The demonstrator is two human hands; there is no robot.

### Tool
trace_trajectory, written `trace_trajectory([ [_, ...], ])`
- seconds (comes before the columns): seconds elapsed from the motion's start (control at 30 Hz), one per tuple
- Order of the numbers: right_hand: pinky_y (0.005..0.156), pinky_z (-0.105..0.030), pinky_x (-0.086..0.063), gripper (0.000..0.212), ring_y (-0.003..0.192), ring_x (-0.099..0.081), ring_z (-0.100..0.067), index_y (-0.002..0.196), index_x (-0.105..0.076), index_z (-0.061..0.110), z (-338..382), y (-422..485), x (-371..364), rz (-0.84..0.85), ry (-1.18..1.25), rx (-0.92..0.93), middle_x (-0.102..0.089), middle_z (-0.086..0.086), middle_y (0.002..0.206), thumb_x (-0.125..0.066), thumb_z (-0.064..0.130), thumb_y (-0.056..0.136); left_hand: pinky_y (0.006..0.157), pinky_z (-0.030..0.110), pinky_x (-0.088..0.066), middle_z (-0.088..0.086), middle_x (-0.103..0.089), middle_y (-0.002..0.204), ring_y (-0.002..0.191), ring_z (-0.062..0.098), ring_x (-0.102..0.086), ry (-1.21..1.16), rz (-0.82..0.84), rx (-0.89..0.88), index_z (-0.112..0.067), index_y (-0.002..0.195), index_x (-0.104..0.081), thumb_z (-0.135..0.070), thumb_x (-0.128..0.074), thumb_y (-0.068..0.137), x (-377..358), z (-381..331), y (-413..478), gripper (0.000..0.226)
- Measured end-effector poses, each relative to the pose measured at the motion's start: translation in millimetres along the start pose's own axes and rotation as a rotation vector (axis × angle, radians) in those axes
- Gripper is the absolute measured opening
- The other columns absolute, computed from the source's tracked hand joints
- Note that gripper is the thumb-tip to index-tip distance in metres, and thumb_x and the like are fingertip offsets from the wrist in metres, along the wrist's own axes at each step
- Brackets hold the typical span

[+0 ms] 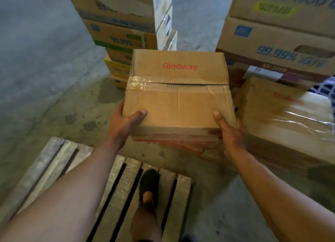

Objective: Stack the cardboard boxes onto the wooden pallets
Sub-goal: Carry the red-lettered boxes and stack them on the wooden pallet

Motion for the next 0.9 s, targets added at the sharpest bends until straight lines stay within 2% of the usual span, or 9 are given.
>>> trace_trajectory([
  [0.07,0.087,-0.033,-0.055,0.046,0.107,-0.063,-0.019,0.119,-0.058,0.033,11.3,-24.9,3.4,0.1,0.001,0.029,-0.065,0.001,0.118,-0.076,0.052,0.081,0.093,0.05,-0.057,0.001,-0.068,0.123,0.109,0.025,-0.067,-0.029,-0.031,-0.05,-0.029,0.138,-0.055,-0.047,-0.089,0.051,17.4,-10.5,-49.9,0.095],
  [0.17,0.078,-0.026,-0.057,0.038,0.101,-0.063,-0.01,0.113,-0.053,0.042,23.3,-62.4,13.9,0.176,0.008,0.098,-0.063,0.012,0.109,-0.075,0.049,0.083,0.088,0.051,-0.059,0.001,-0.066,0.125,0.112,0.026,-0.065,-0.053,-0.014,-0.098,-0.041,0.136,-0.052,-0.041,-0.093,0.049,37.4,-16.8,-116.5,0.097],
  [0.23,0.077,-0.024,-0.058,0.06,0.1,-0.063,-0.01,0.132,-0.053,0.031,26.6,-89.5,18.4,0.216,-0.013,0.139,-0.063,0.01,0.112,-0.076,0.052,0.081,0.085,0.041,-0.059,-0.001,-0.065,0.125,0.111,0.022,-0.066,-0.071,-0.002,-0.1,-0.048,0.13,-0.051,-0.041,-0.094,0.05,50.5,-11.7,-157.4,0.091],
  [0.3,0.085,-0.039,-0.061,0.086,0.106,-0.064,-0.017,0.145,-0.047,0.029,18.7,-116.4,22.8,0.253,-0.025,0.14,-0.063,0.004,0.122,-0.078,0.063,0.072,0.079,0.031,-0.058,-0.003,-0.068,0.122,0.109,0.018,-0.067,-0.116,-0.008,-0.095,-0.047,0.127,-0.051,-0.036,-0.094,0.058,61.5,0.0,-197.7,0.082],
  [0.47,0.06,-0.024,-0.059,0.077,0.102,-0.065,-0.019,0.145,-0.047,0.035,-8.7,-190.2,24.1,0.378,0.006,0.16,-0.059,-0.004,0.128,-0.081,0.048,0.078,0.089,0.044,-0.058,0.001,-0.072,0.119,0.11,0.023,-0.069,-0.216,-0.149,-0.08,-0.034,0.126,-0.058,-0.028,-0.092,0.064,97.5,48.2,-299.3,0.071],
  [0.6,0.099,-0.051,-0.054,0.107,0.123,-0.057,-0.027,0.15,-0.041,0.04,-38.6,-258.6,41.0,0.478,-0.059,0.186,-0.058,0.004,0.13,-0.081,0.073,0.057,0.084,0.034,-0.059,-0.003,-0.071,0.117,0.108,0.018,-0.068,-0.188,-0.28,-0.111,-0.034,0.132,-0.056,-0.029,-0.09,0.068,120.0,83.0,-393.5,0.073],
  [0.67,0.104,-0.052,-0.05,0.106,0.127,-0.053,-0.028,0.153,-0.037,0.037,-53.2,-299.3,53.9,0.525,-0.072,0.201,-0.053,0.003,0.135,-0.082,0.067,0.062,0.075,0.024,-0.059,-0.006,-0.07,0.115,0.105,0.015,-0.068,-0.189,-0.363,-0.124,-0.032,0.136,-0.054,-0.025,-0.088,0.073,129.8,99.9,-446.3,0.072],
  [0.8,0.116,-0.048,-0.037,0.09,0.143,-0.037,-0.025,0.156,-0.026,0.046,-86.6,-376.8,89.0,0.574,-0.098,0.278,-0.036,0.001,0.158,-0.077,0.047,0.082,0.085,0.024,-0.054,-0.022,-0.054,0.121,0.104,0.0,-0.057,-0.184,-0.478,-0.132,-0.038,0.157,-0.025,-0.025,-0.083,0.081,139.8,136.8,-561.9,0.096],
  [0.9,0.115,-0.055,-0.038,0.083,0.142,-0.036,-0.027,0.149,-0.031,0.056,-113.9,-437.3,113.0,0.636,-0.133,0.261,-0.032,0.002,0.159,-0.077,0.051,0.08,0.086,0.02,-0.054,-0.031,-0.049,0.116,0.099,-0.011,-0.054,-0.199,-0.578,-0.111,-0.047,0.148,-0.028,-0.019,-0.079,0.084,145.5,166.4,-650.8,0.087],
])
Point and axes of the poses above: each hand's wrist, its own y-axis towards the middle knuckle, its own x-axis out of the back of the hand, z = x × y, the point moved 9 cm from there along y, towards the middle knuckle
